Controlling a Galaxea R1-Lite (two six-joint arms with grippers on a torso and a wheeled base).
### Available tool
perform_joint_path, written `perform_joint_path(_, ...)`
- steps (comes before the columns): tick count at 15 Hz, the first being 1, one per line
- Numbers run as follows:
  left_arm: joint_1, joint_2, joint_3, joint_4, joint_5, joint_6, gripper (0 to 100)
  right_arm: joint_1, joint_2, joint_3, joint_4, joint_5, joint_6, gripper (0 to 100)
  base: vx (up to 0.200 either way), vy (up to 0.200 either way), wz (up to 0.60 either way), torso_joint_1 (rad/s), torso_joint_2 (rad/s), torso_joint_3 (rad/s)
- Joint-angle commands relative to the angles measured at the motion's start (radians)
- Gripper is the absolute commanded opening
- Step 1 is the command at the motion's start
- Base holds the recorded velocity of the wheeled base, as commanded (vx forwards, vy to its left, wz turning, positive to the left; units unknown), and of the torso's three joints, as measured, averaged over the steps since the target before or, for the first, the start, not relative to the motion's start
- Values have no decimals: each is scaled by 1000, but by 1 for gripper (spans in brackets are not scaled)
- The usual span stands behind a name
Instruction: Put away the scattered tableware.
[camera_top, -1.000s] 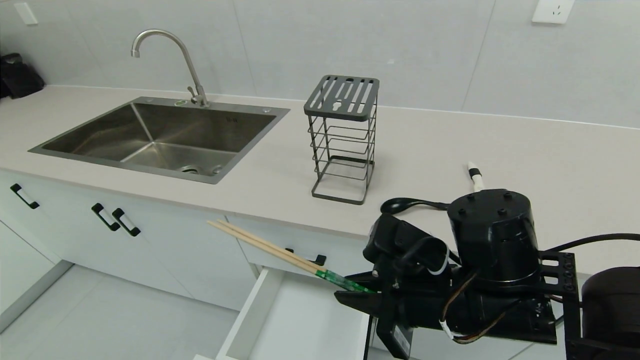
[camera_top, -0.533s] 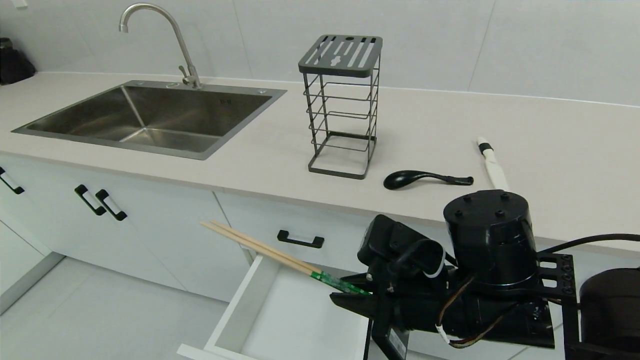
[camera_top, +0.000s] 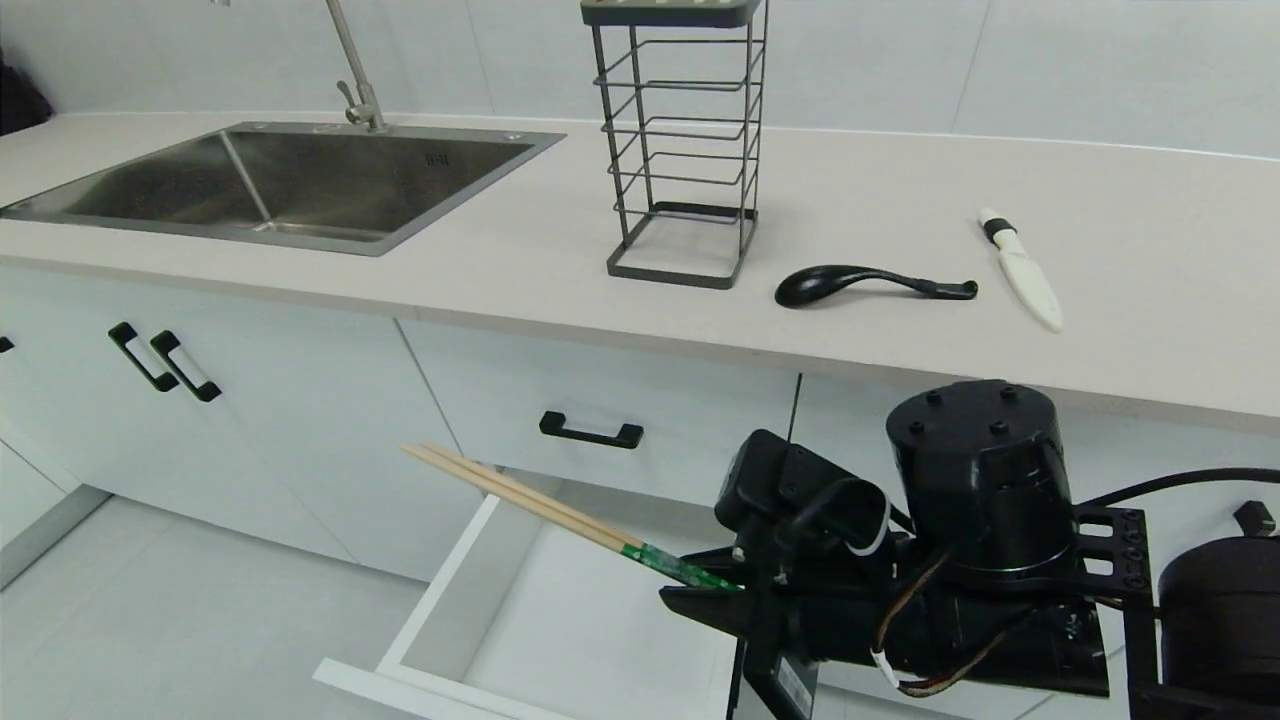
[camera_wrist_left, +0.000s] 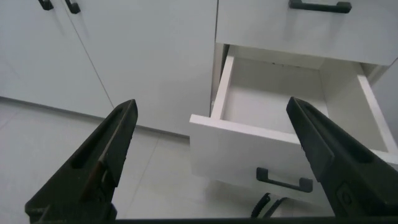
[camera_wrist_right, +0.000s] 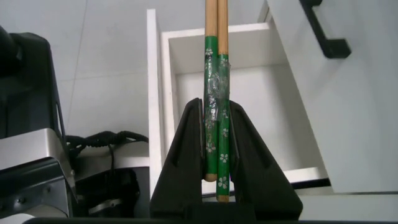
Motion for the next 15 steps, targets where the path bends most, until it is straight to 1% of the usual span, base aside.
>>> perform_joint_path(1,0,0,0,1,0,0,100,1,-2,-1,-1,1,-2,0,0,0,0,-261,354,119)
perform_joint_path(4,0,0,0,1,0,0,100,1,-5,-26,7,2,-2,0,0,0,0,-253,354,129)
perform_joint_path(7,0,0,0,1,0,0,100,14,-11,-53,47,2,-3,0,0,0,0,-229,325,126)
perform_joint_path(8,0,0,0,1,0,0,100,14,-37,-61,129,2,-6,0,0,0,0,-90,281,129)
perform_joint_path(10,0,0,0,1,0,0,100,10,-100,-113,393,-21,-10,0,0,0,0,-41,269,71)
perform_joint_path(12,0,0,0,1,0,0,100,8,-114,-141,481,-104,-10,0,0,0,0,-7,125,39)
perform_joint_path(13,0,0,0,1,0,0,100,5,-106,-142,479,-141,-5,0,0,0,0,0,0,0)
perform_joint_path(14,0,0,0,1,0,0,100,1,-95,-145,467,-153,-2,0,0,0,0,0,0,0)
perform_joint_path(15,0,0,0,1,0,0,100,5,-58,-135,386,-173,4,0,0,0,0,0,0,0)
